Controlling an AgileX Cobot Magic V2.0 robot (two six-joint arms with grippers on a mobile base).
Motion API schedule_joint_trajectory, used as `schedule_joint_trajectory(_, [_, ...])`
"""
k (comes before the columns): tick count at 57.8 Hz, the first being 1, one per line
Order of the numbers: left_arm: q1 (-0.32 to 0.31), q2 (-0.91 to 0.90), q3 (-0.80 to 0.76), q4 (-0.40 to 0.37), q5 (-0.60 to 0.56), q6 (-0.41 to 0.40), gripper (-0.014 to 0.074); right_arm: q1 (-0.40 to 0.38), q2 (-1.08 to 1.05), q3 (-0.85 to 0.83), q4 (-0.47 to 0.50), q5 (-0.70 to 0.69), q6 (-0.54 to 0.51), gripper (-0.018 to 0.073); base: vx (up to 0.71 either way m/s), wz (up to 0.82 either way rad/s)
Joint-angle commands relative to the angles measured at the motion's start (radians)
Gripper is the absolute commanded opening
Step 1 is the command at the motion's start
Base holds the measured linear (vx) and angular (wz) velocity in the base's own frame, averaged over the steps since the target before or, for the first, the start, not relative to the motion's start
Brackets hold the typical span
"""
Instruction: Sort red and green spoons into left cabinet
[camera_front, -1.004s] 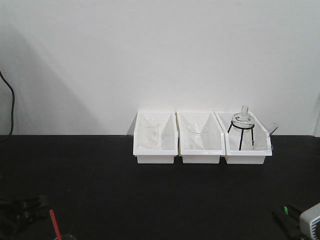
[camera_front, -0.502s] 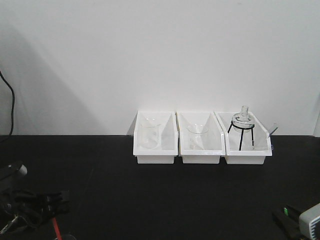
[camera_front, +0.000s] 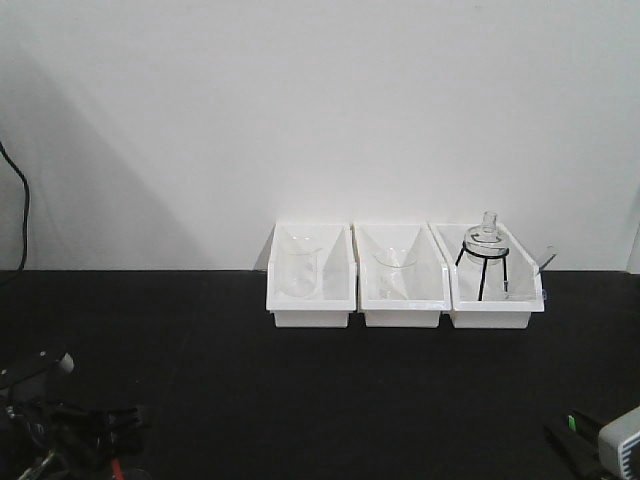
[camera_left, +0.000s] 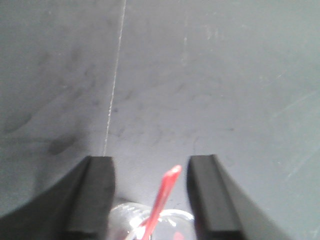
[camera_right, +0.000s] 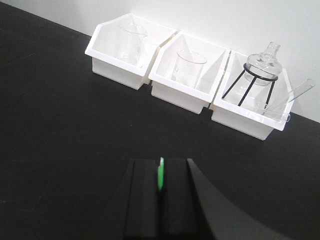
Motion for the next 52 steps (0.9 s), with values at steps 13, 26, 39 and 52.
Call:
schedule_joint_trajectory(13, [-0.009, -0.045, -0.04, -0.033, -0.036, 0.003, -0.0008, -0.003, -0.014, -0.034, 0.001, -0.076, -0.005, 0.0003, 0.0, 0.0])
schedule_joint_trajectory(26, [-0.009, -0.129, -0.04, -0.032, -0.062, 0.019, -0.0008, -0.003, -0.014, -0.034, 0.001, -0.076, -0.005, 0.0003, 0.0, 0.0])
schedule_joint_trajectory(39, [-0.009, -0.331, -0.039, -0.024, -0.026, 0.24, -0.0004, -0.003, -0.015, -0.034, 0.041, -0.033, 0.044, 0.0003, 0.0, 0.0])
schedule_joint_trajectory(52, [-0.009, -0.558, -0.022, -0.022, 0.011, 0.43, -0.0002, -0.003, -0.091, -0.034, 0.059, 0.129, 0.05, 0.0003, 0.0, 0.0])
